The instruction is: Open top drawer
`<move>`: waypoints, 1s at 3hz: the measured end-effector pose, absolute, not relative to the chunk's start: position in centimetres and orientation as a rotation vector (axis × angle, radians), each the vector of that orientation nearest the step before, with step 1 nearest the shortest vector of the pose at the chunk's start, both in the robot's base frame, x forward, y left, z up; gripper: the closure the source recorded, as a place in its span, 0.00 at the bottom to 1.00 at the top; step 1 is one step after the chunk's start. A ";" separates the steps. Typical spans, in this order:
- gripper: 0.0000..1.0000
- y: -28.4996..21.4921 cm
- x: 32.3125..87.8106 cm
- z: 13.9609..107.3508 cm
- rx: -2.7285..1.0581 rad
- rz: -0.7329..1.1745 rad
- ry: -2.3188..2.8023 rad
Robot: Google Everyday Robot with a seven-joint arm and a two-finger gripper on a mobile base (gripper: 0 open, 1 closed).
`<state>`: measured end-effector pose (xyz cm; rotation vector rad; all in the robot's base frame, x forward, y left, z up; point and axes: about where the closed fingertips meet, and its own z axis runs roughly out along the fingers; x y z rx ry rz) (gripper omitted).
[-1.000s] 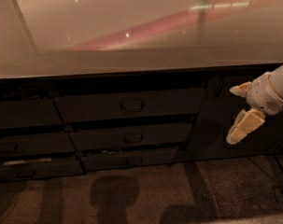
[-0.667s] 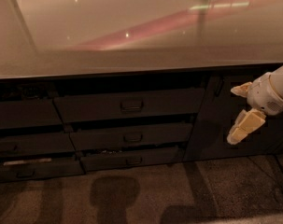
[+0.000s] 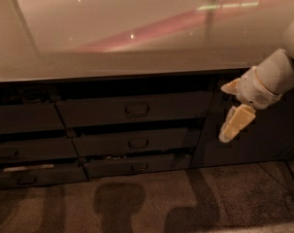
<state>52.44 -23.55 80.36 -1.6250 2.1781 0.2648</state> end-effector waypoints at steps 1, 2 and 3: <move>0.00 -18.5 52.4 81.4 -1.759 0.286 2.100; 0.00 -14.2 51.4 81.7 -1.901 0.299 2.009; 0.00 -14.1 51.3 81.7 -1.904 0.300 2.006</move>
Offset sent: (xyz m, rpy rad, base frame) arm -0.0261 0.1446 0.0175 -0.0656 0.0071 0.3834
